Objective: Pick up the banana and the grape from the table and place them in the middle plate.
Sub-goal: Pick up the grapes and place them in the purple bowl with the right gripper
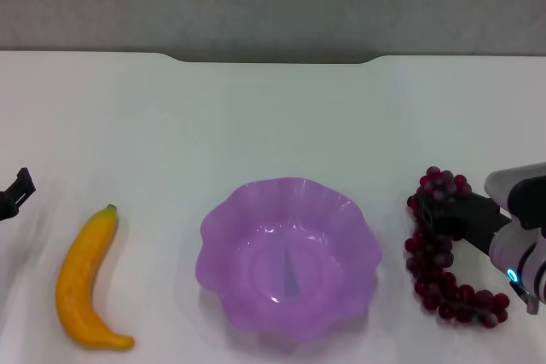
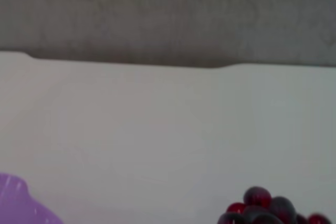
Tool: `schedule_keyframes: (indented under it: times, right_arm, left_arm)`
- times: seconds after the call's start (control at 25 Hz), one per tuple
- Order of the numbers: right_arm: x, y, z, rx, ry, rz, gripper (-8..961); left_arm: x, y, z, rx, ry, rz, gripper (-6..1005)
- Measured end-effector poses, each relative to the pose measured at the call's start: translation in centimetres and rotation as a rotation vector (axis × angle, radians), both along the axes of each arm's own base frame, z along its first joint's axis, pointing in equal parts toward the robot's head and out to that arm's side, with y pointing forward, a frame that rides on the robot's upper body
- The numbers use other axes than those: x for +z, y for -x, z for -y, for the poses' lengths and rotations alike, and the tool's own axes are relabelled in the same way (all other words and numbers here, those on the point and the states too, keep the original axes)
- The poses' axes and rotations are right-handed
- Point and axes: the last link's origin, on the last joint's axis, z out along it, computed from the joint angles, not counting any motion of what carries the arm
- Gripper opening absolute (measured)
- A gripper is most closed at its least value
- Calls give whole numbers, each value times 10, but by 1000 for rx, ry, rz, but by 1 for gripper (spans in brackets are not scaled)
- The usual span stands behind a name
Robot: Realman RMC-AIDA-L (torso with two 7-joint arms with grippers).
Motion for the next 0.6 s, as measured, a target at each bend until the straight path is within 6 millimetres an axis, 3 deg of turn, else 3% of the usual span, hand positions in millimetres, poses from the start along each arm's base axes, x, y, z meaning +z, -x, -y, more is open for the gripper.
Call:
schedule_keyframes:
  times: [0.6]
  right_arm:
    - [10, 2, 14, 100, -120, -61, 346]
  left_arm:
    - [0, 0, 0, 0, 0, 0, 894]
